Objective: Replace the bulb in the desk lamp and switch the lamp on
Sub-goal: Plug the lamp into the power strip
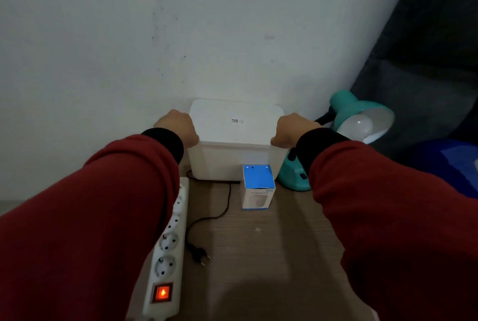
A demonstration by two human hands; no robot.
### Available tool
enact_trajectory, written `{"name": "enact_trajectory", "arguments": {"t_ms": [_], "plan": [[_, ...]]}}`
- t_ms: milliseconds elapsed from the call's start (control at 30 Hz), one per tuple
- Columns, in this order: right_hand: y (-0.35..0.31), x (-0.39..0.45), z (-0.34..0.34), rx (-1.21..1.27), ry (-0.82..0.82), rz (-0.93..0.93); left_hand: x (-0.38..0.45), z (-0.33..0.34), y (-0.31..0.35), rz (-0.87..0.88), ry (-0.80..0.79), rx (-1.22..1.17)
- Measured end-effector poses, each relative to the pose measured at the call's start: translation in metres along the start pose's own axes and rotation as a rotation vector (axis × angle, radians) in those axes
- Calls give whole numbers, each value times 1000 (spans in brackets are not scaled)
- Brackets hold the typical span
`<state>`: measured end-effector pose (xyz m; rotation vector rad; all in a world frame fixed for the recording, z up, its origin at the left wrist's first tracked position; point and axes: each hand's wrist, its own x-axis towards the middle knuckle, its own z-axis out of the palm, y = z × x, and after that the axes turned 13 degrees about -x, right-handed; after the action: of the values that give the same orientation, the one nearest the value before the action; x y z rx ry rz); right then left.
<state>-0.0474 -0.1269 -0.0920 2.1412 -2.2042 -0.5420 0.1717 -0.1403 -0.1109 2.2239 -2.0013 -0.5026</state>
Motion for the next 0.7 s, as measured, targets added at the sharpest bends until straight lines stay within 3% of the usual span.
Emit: {"name": "enact_trajectory", "arguments": {"t_ms": [400,700], "plan": [[-28,-84,-34,115,66,-39,-86,-47,-31,-51,106,15],[-92,-122,27,309,82,-199,-131,-10,-86,-60,36,-118]]}}
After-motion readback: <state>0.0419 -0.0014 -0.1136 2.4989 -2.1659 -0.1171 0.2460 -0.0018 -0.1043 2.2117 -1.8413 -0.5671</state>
